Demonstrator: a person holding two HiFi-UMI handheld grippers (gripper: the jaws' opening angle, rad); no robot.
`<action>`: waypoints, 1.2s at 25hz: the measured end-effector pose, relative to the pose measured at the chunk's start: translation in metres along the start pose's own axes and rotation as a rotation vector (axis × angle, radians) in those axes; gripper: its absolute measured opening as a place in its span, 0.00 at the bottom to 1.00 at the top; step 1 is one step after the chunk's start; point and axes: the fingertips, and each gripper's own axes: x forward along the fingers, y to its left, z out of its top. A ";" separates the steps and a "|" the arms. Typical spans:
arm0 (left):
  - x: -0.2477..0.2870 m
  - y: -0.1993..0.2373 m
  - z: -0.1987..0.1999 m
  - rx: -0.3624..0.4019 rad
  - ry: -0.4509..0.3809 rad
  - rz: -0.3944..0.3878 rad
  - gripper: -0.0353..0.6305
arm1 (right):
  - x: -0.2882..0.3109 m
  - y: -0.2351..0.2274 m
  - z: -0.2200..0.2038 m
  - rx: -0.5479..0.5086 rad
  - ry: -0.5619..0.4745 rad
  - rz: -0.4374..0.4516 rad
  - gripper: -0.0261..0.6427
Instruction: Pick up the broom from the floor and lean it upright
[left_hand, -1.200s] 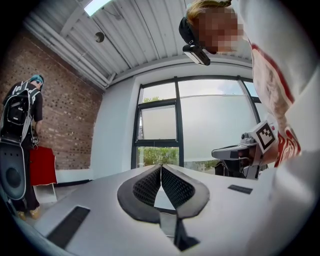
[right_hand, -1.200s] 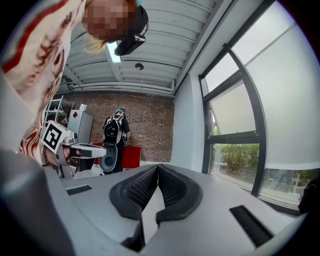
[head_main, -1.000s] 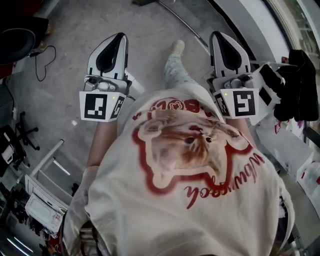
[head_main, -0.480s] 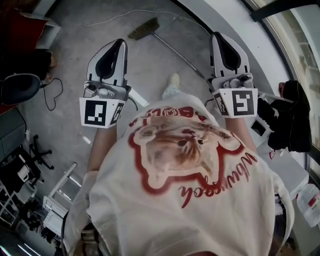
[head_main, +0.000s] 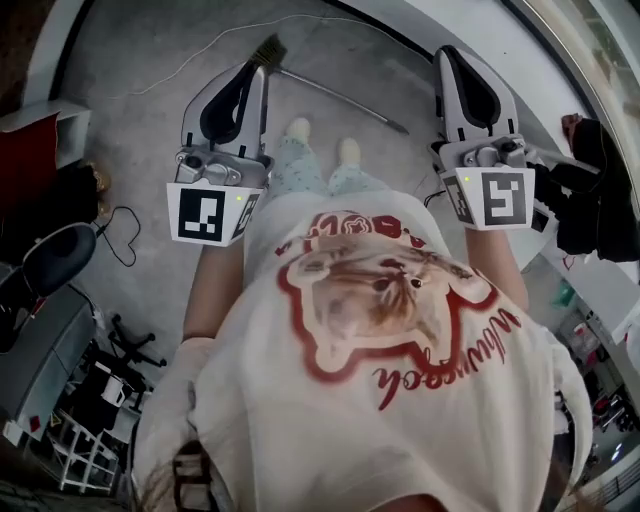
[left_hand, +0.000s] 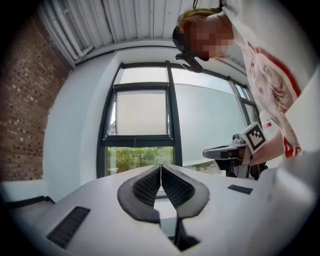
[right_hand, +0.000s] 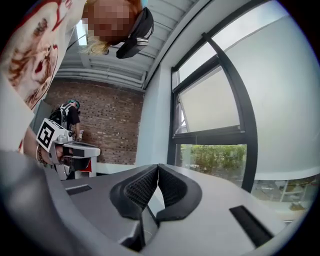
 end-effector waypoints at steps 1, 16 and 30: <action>0.015 0.003 -0.004 -0.010 0.000 -0.043 0.09 | 0.005 -0.008 -0.001 -0.004 0.004 -0.035 0.08; 0.163 -0.057 -0.094 0.028 0.136 -0.832 0.09 | -0.020 -0.063 -0.045 0.028 0.056 -0.665 0.08; 0.155 -0.175 -0.255 0.122 0.262 -1.066 0.09 | -0.103 -0.065 -0.229 0.105 0.219 -0.842 0.08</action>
